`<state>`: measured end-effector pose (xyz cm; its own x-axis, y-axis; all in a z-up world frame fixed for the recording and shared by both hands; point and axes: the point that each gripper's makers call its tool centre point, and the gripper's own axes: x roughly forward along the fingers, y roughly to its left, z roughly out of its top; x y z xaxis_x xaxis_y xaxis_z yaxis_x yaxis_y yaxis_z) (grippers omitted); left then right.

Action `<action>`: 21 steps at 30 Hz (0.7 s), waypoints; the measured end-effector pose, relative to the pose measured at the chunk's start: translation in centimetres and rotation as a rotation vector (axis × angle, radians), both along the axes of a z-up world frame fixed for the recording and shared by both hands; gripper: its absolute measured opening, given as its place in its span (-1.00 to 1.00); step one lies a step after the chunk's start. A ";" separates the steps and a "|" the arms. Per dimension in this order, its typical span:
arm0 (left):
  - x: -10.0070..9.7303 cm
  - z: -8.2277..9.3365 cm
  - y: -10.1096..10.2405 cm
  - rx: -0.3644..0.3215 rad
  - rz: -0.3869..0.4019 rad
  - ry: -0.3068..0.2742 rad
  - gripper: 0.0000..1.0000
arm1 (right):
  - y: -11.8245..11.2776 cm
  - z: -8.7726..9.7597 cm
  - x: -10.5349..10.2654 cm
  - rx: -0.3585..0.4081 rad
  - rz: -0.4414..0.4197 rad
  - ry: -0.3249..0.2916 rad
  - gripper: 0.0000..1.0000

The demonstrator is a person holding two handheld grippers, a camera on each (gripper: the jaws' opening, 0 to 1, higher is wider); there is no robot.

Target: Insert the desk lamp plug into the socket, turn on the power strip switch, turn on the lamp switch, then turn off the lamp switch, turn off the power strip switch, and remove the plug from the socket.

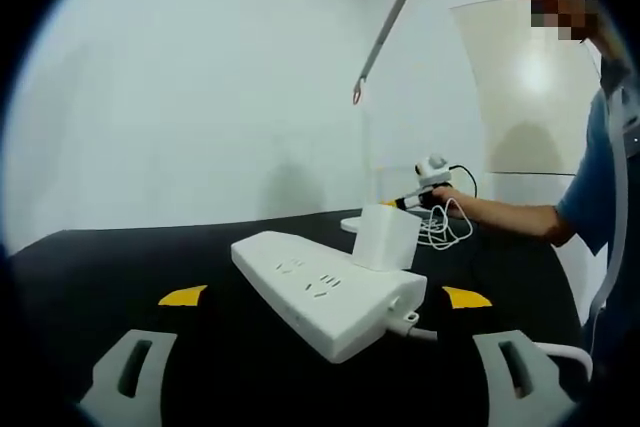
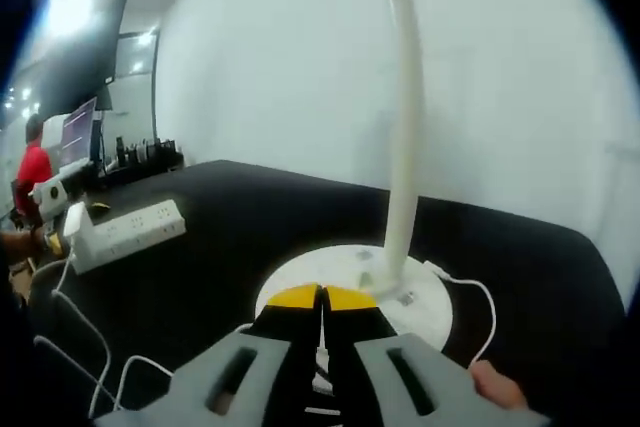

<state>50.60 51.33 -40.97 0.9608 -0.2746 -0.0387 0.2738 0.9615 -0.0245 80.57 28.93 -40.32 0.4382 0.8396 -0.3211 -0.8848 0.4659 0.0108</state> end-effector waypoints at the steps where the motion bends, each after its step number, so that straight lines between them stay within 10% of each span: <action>1: 0.0 0.0 0.0 0.000 0.001 0.000 0.77 | 0.0 -0.1 0.0 -0.003 0.002 0.002 -0.93; 21: 0.1 -0.1 0.1 -0.001 0.004 0.005 0.77 | 0.3 -1.0 0.1 -0.061 0.013 0.000 -0.94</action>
